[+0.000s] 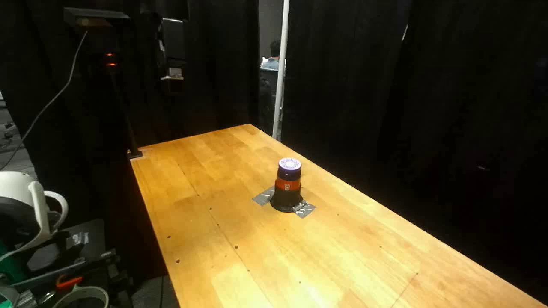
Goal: Put the rubber bung around the neck of the brown bottle
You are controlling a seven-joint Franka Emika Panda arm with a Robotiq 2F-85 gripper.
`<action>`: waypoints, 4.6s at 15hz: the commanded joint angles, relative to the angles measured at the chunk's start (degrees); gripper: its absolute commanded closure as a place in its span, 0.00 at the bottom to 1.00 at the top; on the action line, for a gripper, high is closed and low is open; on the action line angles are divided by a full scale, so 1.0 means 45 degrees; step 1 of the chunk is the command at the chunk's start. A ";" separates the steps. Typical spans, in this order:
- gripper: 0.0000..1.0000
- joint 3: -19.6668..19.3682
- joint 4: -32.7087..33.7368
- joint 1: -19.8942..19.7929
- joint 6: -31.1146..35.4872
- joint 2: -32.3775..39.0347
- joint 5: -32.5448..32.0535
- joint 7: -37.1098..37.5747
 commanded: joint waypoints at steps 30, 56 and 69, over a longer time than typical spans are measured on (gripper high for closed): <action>0.00 -0.2288 1.3952 0.1145 -0.0276 1.5016 -0.0112 -0.5532; 0.00 -0.2774 1.8775 0.1547 -0.3971 1.8629 -0.0831 -0.7527; 0.00 -0.2808 1.2779 0.1358 -0.1516 1.5587 -0.0674 -0.7044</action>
